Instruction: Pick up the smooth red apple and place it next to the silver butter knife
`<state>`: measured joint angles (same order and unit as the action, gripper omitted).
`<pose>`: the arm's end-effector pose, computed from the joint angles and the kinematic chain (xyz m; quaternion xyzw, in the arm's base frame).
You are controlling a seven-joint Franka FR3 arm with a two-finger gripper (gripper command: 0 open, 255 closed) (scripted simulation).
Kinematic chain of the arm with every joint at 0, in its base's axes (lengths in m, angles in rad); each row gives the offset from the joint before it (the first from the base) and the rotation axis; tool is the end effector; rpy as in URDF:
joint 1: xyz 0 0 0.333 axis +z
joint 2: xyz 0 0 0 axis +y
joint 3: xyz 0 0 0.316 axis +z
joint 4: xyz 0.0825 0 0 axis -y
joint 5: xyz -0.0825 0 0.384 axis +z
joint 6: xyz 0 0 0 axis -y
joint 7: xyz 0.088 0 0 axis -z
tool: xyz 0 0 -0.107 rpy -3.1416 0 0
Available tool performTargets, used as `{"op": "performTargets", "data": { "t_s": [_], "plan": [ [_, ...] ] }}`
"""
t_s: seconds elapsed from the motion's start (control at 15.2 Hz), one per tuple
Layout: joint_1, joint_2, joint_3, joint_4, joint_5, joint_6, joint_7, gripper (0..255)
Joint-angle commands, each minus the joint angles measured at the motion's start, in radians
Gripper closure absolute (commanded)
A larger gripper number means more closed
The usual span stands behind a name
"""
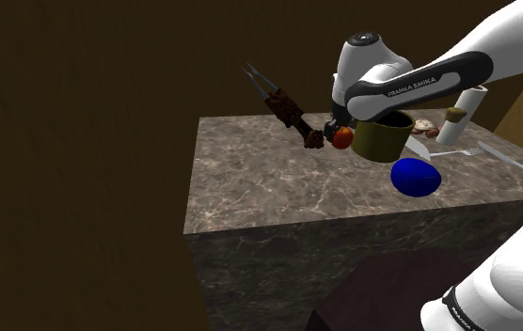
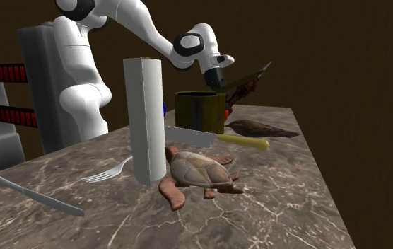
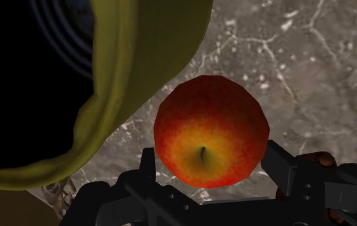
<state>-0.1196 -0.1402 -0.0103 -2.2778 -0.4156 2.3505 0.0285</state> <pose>0.5100 -0.0725 0.4359 0.9802 0.0512 0.0958 0.1657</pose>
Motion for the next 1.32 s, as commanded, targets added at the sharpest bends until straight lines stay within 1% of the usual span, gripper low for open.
{"op": "performTargets", "data": {
  "t_s": [0.0, 0.2, 1.25],
  "plan": [
    [0.001, 0.003, 0.001, -0.004, 0.001, -0.001, 0.0, 255],
    [0.002, 0.004, 0.002, -0.001, 0.001, -0.003, 0.001, 255],
    [0.016, -0.064, 0.005, 0.142, 0.062, -0.205, -0.082, 255]
  ]
}}
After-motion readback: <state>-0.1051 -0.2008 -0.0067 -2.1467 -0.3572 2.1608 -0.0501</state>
